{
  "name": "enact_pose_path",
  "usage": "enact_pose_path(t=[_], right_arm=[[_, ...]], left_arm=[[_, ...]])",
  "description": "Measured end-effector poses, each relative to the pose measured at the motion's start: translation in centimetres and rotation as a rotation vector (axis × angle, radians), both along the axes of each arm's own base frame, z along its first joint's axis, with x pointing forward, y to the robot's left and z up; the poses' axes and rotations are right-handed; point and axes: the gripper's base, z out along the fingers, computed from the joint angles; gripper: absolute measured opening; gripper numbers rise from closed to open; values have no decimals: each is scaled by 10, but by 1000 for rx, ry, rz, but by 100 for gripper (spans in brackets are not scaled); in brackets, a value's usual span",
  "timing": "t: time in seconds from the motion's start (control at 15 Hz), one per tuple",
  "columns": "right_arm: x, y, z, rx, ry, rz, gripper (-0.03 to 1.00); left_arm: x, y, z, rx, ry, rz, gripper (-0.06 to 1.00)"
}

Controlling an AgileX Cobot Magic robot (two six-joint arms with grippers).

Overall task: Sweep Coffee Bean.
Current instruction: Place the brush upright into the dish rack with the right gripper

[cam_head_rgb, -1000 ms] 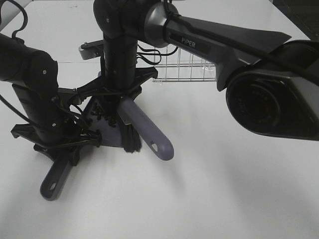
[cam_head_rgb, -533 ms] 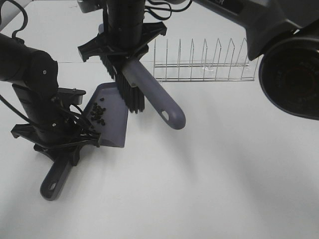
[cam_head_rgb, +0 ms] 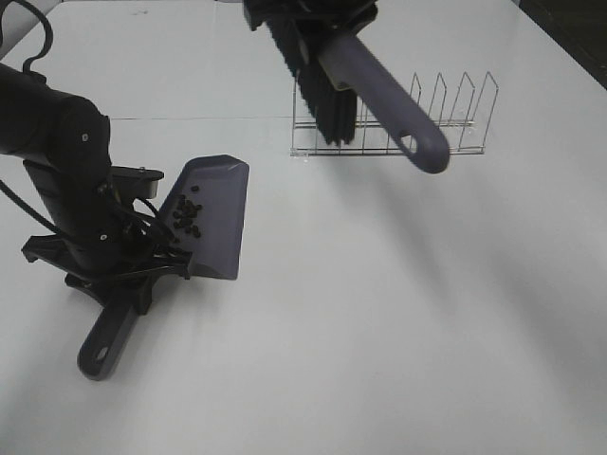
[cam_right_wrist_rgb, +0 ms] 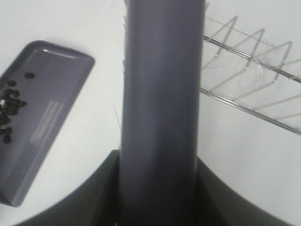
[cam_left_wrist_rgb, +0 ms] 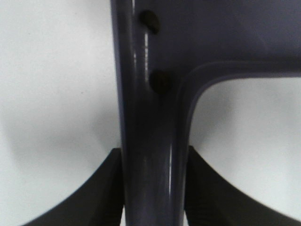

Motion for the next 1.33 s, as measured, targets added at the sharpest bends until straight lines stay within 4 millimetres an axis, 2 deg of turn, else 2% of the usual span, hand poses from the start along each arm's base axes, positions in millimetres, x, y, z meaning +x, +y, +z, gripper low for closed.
enact_pose_path(t=[0.4,0.53,0.67,0.8,1.07,1.2,1.33], right_arm=[[-33,-113,6,-71,143,-189,30],[-34,-149,-5,-70,203,-246,30],[-30,-180,-18,15,285,-302,30],[-26,-189,-26,48,316,-334,30],[-18,-186,-52,57,384,-348,30],[-12,-185,-74,38,431,-363,30],[-4,-179,-86,18,443,-353,30]], left_arm=[[0,0,0,-1,-2,0,35],[0,0,0,-1,-2,0,35],[0,0,0,-1,-2,0,35],[0,0,0,-1,-2,0,35],[0,0,0,-2,-4,0,35],[0,0,0,-2,-4,0,35],[0,0,0,-2,-4,0,35]])
